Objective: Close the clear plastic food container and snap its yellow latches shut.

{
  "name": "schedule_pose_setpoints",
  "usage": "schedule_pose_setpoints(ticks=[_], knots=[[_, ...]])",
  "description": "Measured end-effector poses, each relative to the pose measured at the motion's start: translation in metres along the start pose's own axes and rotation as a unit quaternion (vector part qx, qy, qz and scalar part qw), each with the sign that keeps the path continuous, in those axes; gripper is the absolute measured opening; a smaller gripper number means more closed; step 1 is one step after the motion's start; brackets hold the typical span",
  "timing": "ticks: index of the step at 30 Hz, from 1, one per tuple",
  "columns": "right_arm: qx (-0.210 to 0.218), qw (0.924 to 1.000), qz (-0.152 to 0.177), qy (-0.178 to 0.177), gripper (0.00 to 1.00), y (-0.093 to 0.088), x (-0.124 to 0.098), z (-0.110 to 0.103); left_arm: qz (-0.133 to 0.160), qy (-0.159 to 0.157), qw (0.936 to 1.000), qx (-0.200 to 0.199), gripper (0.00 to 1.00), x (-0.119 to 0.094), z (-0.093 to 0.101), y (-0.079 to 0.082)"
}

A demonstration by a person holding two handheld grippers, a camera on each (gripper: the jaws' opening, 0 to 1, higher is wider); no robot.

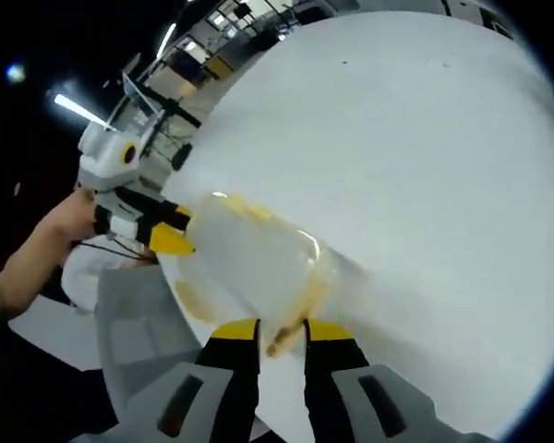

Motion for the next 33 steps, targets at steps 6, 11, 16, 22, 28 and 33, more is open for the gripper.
schedule_pose_setpoints(ticks=[6,11,16,22,28,33], knots=[[-0.001,1.0000,0.002,-0.003,0.16,-0.0027,-0.0003,-0.0020,0.002,0.001,1.0000,-0.001,0.30,0.0016,0.0003,0.0003],[0.007,1.0000,0.000,-0.001,0.16,-0.0038,-0.0003,-0.0004,0.001,0.003,1.0000,-0.004,0.31,0.0038,-0.0018,0.0018],[0.004,1.0000,0.002,-0.002,0.16,-0.0044,-0.0003,-0.0010,0.005,0.009,0.9999,0.001,0.32,0.0041,0.0020,0.0006],[0.002,1.0000,-0.002,-0.002,0.16,-0.0028,0.0005,0.0016,0.010,0.013,0.9999,0.003,0.32,0.0049,0.0013,0.0006],[0.006,1.0000,-0.001,0.002,0.16,-0.0032,0.0000,0.0032,0.012,0.014,0.9998,0.007,0.32,0.0053,0.0006,0.0007],[0.003,1.0000,-0.002,0.002,0.16,-0.0035,-0.0003,0.0025,0.010,0.013,0.9998,0.008,0.32,0.0049,0.0021,-0.0001]])
Point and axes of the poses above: the point that each gripper's makers call its tool centre point, and the gripper's own axes: x roughly forward along the fingers, z roughly to its right, y roughly out of its top, the point moved 9 cm from there along -x, roughly backward along the fingers, and after that the axes turned 11 degrees about z, right-handed, at the moved point
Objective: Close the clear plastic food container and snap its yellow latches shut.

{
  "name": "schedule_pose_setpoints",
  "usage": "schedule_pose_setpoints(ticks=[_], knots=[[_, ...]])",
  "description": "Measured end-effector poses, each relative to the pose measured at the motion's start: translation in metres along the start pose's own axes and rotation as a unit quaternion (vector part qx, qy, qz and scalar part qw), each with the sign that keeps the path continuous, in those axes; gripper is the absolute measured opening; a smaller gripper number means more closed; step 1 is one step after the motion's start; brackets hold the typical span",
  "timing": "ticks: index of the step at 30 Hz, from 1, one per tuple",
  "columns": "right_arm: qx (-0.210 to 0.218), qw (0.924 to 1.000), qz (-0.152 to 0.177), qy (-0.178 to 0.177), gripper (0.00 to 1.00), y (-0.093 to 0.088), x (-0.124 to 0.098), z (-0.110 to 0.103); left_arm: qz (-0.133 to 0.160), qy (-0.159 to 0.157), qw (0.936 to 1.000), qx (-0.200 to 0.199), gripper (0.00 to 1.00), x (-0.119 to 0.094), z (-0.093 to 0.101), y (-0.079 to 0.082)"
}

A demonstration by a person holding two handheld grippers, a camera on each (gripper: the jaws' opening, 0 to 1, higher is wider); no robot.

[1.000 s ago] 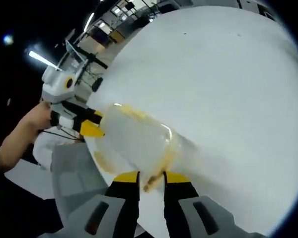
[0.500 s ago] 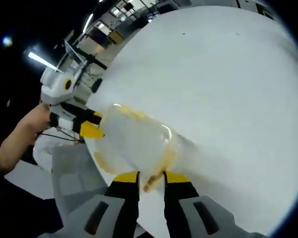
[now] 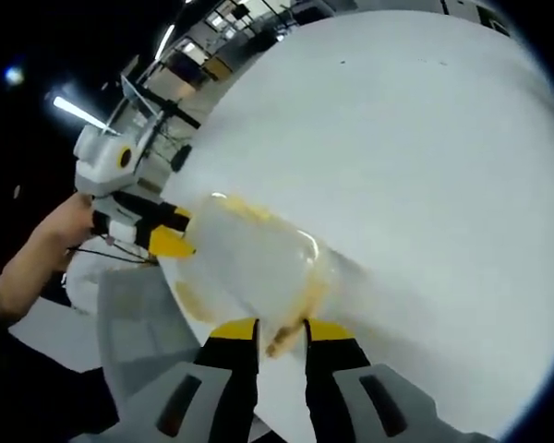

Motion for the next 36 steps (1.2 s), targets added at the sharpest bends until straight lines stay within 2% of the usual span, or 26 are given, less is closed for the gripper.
schedule_pose_setpoints(ticks=[3,5,7,12,18,20,23,25,27,31,36], knots=[[-0.003,1.0000,0.000,-0.002,0.17,0.000,0.000,0.000,0.001,0.000,1.0000,0.005,0.33,0.000,0.000,0.000],[-0.003,1.0000,0.001,-0.009,0.17,0.001,0.000,-0.001,0.002,0.001,0.9995,0.032,0.33,0.001,0.002,0.002],[-0.019,0.9997,0.003,-0.016,0.17,0.001,-0.001,-0.005,0.002,0.008,0.9982,0.060,0.34,0.000,0.004,0.003],[-0.051,0.9982,-0.003,-0.033,0.18,0.004,0.000,-0.009,-0.005,0.043,0.9940,0.100,0.34,-0.002,0.014,0.007],[-0.081,0.9958,-0.003,-0.043,0.22,0.006,0.002,-0.012,0.004,0.057,0.9895,0.133,0.35,-0.003,0.016,0.007],[-0.104,0.9934,-0.003,-0.048,0.22,0.007,0.002,-0.014,0.005,0.064,0.9830,0.172,0.35,-0.005,0.018,0.008],[-0.165,0.9847,-0.011,-0.054,0.23,0.010,0.002,-0.018,-0.002,0.073,0.9703,0.231,0.32,-0.009,0.023,0.011],[-0.189,0.9804,-0.020,-0.052,0.23,0.012,0.002,-0.018,-0.005,0.075,0.9623,0.261,0.31,-0.009,0.025,0.014],[-0.215,0.9748,-0.019,-0.057,0.23,0.015,0.002,-0.018,-0.004,0.072,0.9642,0.255,0.32,-0.011,0.027,0.014],[-0.228,0.9715,-0.023,-0.060,0.23,0.017,0.002,-0.019,0.010,0.061,0.9646,0.256,0.32,-0.014,0.032,0.018],[-0.230,0.9714,-0.018,-0.058,0.23,0.023,-0.001,-0.020,-0.004,0.050,0.9538,0.296,0.32,-0.014,0.035,0.019]])
Point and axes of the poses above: the point that each gripper's makers call its tool centre point, and the gripper's own axes: x roughly forward along the fingers, z roughly to its right, y roughly out of its top, the point moved 9 cm from there along -x, roughly backward along the fingers, and after that the axes turned 11 degrees about z, right-handed, at the moved point
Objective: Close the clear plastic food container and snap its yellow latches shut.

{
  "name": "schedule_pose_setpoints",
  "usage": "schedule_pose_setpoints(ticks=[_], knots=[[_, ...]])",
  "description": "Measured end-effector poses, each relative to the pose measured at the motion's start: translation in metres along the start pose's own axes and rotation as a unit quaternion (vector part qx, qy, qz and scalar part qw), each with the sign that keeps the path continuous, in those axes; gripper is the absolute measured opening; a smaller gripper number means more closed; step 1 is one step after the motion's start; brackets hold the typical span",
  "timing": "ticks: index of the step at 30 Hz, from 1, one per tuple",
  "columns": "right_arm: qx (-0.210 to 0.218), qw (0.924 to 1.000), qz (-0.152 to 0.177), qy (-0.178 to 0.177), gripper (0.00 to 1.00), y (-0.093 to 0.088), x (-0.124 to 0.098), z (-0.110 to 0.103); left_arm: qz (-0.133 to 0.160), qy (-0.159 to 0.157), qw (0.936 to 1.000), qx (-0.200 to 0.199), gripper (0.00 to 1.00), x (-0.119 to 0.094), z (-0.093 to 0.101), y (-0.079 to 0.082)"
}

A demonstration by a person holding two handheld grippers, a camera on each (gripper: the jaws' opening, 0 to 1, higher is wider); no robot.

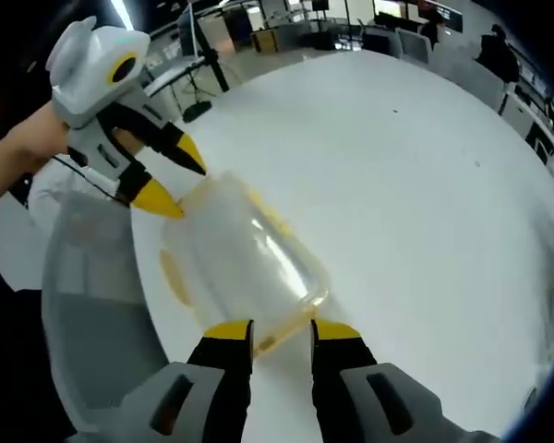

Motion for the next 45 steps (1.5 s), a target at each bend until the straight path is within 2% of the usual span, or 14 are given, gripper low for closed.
schedule_pose_setpoints(ticks=[2,3,5,7,10,11,14,19,23,32,41,45], knots=[[0.000,1.0000,0.007,0.004,0.23,0.003,-0.001,0.001,-0.005,-0.005,0.9999,0.012,0.33,0.000,0.000,0.000],[-0.001,1.0000,0.007,0.004,0.23,0.004,-0.001,0.001,-0.006,-0.018,0.9995,0.023,0.32,0.001,0.002,-0.001],[-0.006,0.9999,0.007,0.005,0.23,0.004,0.000,0.002,-0.014,-0.013,0.9995,0.027,0.33,0.001,0.000,-0.001],[-0.017,0.9998,0.010,0.009,0.23,0.006,-0.002,0.000,-0.010,-0.024,0.9985,0.048,0.33,0.001,0.001,0.001],[-0.026,0.9994,0.015,0.017,0.24,0.008,-0.002,-0.003,-0.010,-0.030,0.9982,0.052,0.33,0.001,0.001,0.002],[-0.029,0.9992,0.018,0.021,0.25,0.009,-0.002,-0.004,-0.001,-0.042,0.9966,0.071,0.33,0.002,0.003,0.004],[-0.036,0.9987,0.024,0.026,0.26,0.012,-0.002,-0.005,-0.001,-0.053,0.9953,0.082,0.34,0.003,0.007,0.005],[-0.044,0.9980,0.027,0.036,0.26,0.014,-0.001,-0.008,-0.002,-0.064,0.9947,0.080,0.33,0.008,0.012,0.007],[-0.069,0.9966,0.018,0.041,0.26,0.012,0.002,-0.011,-0.006,-0.068,0.9941,0.084,0.33,0.011,0.014,0.008],[-0.071,0.9961,0.022,0.048,0.26,0.017,0.005,-0.012,-0.003,-0.078,0.9927,0.092,0.33,0.014,0.016,0.012],[-0.079,0.9944,0.025,0.066,0.26,0.024,0.013,-0.017,0.004,-0.097,0.9889,0.113,0.34,0.016,0.016,0.015],[-0.098,0.9917,0.023,0.079,0.26,0.024,0.016,-0.022,0.008,-0.109,0.9861,0.125,0.34,0.017,0.017,0.015]])
Point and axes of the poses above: the point that each gripper's makers call its tool centre point, and the gripper's own axes: x roughly forward along the fingers, z roughly to its right, y roughly out of its top, the point moved 9 cm from there along -x, roughly backward along the fingers, and after that the axes turned 11 degrees about z, right-handed, at the moved point
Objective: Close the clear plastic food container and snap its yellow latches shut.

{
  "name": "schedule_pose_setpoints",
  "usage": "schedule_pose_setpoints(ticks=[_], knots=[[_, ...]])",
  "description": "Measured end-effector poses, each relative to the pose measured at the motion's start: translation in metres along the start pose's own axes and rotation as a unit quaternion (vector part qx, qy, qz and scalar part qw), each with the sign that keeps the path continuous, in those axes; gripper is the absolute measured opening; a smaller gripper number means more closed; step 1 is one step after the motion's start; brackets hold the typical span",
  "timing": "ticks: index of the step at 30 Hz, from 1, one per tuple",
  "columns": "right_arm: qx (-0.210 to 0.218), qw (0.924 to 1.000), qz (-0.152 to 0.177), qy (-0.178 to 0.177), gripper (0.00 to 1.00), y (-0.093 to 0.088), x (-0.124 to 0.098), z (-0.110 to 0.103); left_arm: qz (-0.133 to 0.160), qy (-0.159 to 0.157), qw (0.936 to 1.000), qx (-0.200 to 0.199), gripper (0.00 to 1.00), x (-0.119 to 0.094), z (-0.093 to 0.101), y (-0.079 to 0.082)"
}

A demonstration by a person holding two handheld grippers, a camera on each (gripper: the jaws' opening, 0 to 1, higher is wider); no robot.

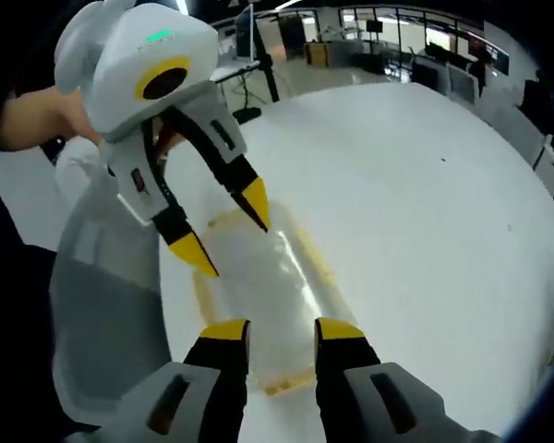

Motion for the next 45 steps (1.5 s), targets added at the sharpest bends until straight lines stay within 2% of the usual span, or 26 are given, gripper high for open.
schedule_pose_setpoints(ticks=[14,17,39,45], knots=[[-0.022,0.9995,0.001,0.024,0.28,0.010,0.013,-0.008,0.013,-0.015,0.9997,0.012,0.33,0.003,0.000,0.004],[-0.024,0.9995,-0.007,0.020,0.28,0.011,0.015,-0.008,0.019,-0.022,0.9992,0.027,0.33,0.003,0.001,0.005],[-0.047,0.9984,-0.015,0.026,0.28,0.013,0.021,-0.009,0.010,-0.039,0.9983,0.042,0.33,0.013,0.005,0.005],[-0.053,0.9984,-0.003,0.021,0.28,0.019,0.023,-0.009,0.007,-0.042,0.9979,0.048,0.33,0.013,0.007,0.004]])
Point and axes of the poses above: the point that each gripper's makers call its tool centre point, and the gripper's own axes: x roughly forward along the fingers, z roughly to its right, y roughly out of its top, the point moved 9 cm from there along -x, roughly backward along the fingers, and after that the axes turned 11 degrees about z, right-handed, at the moved point
